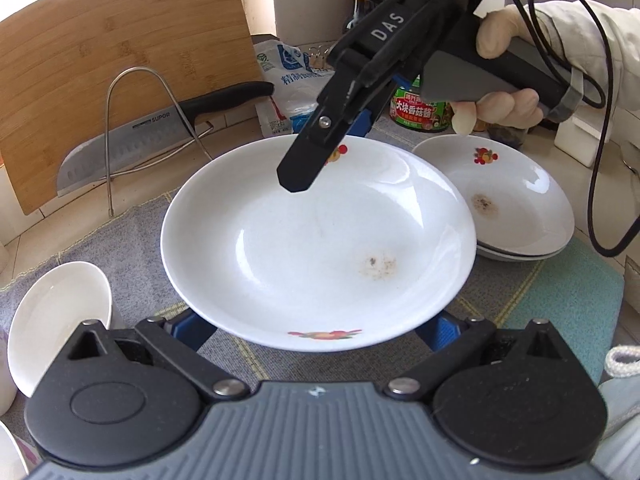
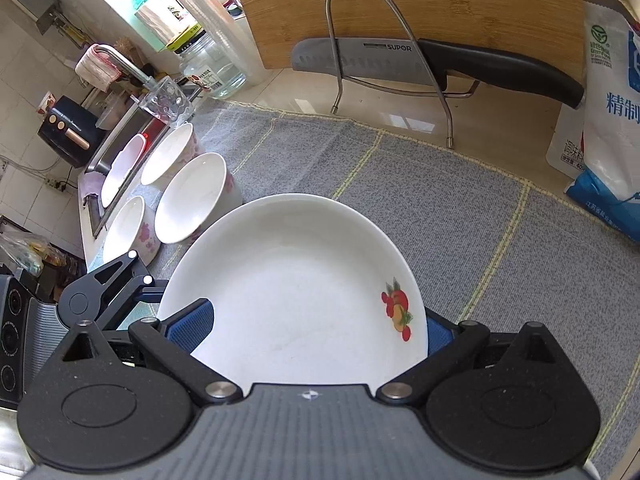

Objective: Organize plates and bowls
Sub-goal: 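Lift the plate with the right tool and carry it toward the plate stack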

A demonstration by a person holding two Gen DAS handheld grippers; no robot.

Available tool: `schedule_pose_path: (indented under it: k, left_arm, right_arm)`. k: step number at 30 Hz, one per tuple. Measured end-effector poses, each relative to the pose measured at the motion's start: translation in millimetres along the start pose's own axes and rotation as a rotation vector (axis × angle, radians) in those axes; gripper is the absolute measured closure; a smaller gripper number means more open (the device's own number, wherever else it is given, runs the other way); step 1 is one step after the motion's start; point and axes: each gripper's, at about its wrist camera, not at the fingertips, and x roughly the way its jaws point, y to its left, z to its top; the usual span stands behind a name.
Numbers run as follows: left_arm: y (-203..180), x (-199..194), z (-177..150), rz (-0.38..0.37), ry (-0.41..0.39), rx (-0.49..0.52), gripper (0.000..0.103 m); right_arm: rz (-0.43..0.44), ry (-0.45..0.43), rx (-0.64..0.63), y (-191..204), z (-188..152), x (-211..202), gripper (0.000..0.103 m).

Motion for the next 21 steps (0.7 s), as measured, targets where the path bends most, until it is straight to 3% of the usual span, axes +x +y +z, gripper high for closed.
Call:
schedule_pose_path:
  k: [9,21]
  left_arm:
    - [-24.4,-14.0,10.0,-0.052,-0.006,0.067,0.001]
    - [-67.2,2.8,27.8,-0.185,-0.015,0.183,0.001]
  right_arm:
    - [-0.03,-0.067,0.051,5.5,-34.0,-26.7,0.0]
    - [-0.127,-0.167,0.185,-11.3,-97.5,-75.6,0.0]
